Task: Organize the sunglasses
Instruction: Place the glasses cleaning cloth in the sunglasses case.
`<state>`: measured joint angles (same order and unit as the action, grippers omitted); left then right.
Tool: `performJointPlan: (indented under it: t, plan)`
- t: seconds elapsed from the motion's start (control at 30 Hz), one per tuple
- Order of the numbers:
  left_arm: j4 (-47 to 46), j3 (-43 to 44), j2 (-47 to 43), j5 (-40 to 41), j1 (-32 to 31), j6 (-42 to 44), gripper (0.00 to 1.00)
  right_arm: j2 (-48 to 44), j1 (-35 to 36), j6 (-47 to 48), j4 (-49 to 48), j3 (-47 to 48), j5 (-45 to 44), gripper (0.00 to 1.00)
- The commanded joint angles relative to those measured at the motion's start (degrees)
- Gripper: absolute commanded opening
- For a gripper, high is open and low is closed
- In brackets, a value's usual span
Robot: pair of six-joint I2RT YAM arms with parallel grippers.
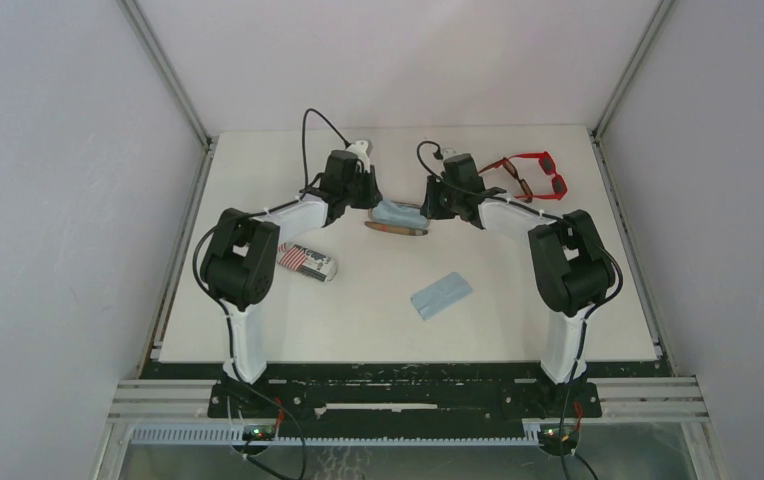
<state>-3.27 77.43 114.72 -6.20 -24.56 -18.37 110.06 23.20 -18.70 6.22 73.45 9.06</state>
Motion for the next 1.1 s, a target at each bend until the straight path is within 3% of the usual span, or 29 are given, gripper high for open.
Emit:
performJointPlan:
  t: [0.0,0.57,0.83,1.07]
  plan:
    - [-1.48,0.08,-0.94,0.58,0.43,-0.7,0.28,-2.44,-0.53,1.71,-0.61,2.14,-1.11,0.26]
    - [-2.91,-4.67,-6.64,2.51,1.18,-1.93,0.45,-11.79,-0.53,2.54,-4.18,-3.8,-4.63,0.4]
    - [-6.16,-12.72,-17.88,6.2,1.57,-5.16,0.56,-24.64,-0.94,-0.32,-6.45,-11.61,-8.48,0.52]
    - [-4.12,-22.07,-29.96,11.71,2.33,-10.16,0.62,-40.14,-1.19,-6.63,-3.03,-17.72,-6.19,0.61]
